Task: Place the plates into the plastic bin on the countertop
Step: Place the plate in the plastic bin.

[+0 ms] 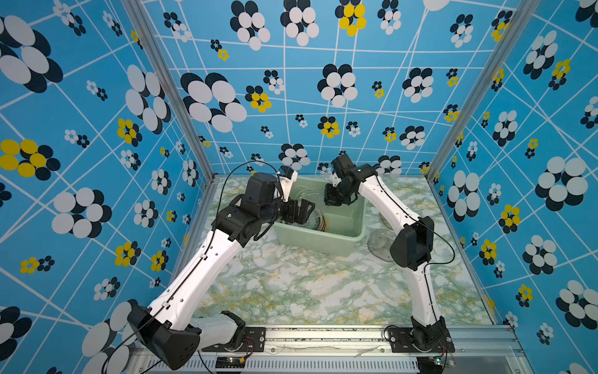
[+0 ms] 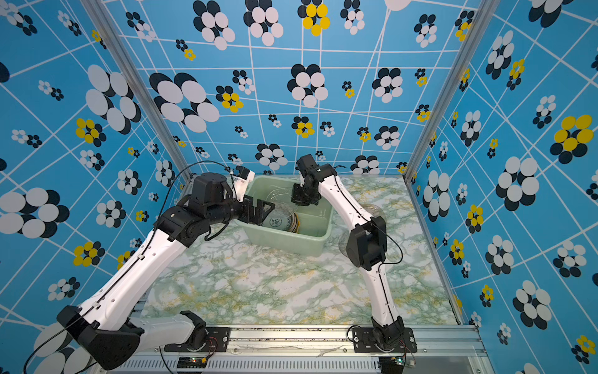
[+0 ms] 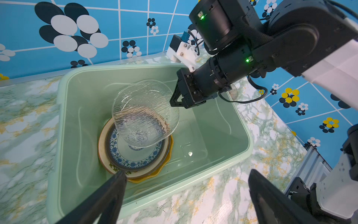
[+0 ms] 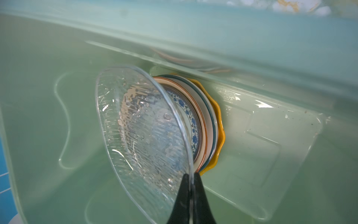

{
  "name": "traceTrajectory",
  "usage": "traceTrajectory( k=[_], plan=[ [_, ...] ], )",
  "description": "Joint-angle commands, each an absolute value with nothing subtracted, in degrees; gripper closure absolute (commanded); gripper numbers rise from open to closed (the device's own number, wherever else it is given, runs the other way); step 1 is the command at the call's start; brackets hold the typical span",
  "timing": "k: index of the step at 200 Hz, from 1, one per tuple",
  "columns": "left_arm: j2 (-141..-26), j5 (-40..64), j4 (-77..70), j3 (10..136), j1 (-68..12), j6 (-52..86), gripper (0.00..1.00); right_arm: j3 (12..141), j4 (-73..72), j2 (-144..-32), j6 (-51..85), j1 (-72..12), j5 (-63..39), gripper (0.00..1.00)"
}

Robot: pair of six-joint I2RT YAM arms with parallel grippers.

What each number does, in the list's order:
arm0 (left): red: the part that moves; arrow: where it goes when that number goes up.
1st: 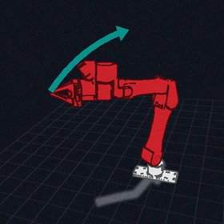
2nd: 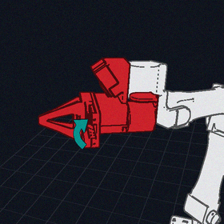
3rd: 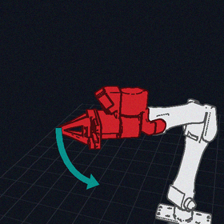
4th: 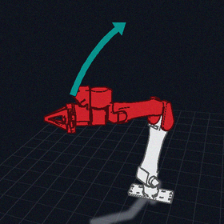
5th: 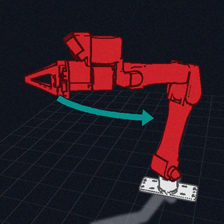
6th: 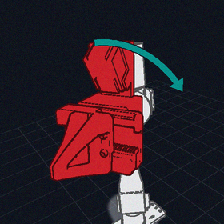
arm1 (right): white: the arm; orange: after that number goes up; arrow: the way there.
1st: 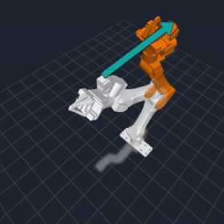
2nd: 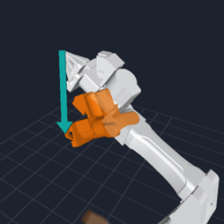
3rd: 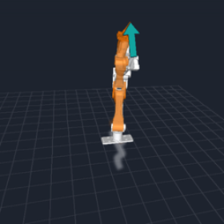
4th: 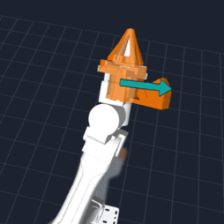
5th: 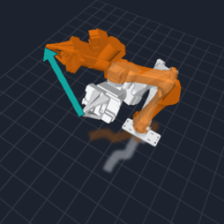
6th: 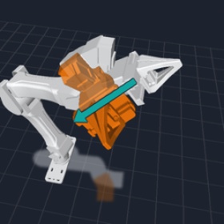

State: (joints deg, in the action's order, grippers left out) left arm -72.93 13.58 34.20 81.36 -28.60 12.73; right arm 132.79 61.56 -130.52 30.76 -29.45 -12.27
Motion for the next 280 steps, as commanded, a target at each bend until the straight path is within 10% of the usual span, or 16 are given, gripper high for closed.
traceTrajectory(
  k=[1, 280],
  plan=[
    [-73.8, 15.2, 32.7, 81.9, -27.6, 11.4, 0.01, 136.7, 64.8, -133.7, 31.9, -30.8, -10.6, 1.00],
    [-70.2, 14.4, 33.9, 80.2, -26.5, 10.7, 0.01, 110.2, 44.4, -122.6, 48.2, -34.9, -11.1, 1.00]
  ],
)
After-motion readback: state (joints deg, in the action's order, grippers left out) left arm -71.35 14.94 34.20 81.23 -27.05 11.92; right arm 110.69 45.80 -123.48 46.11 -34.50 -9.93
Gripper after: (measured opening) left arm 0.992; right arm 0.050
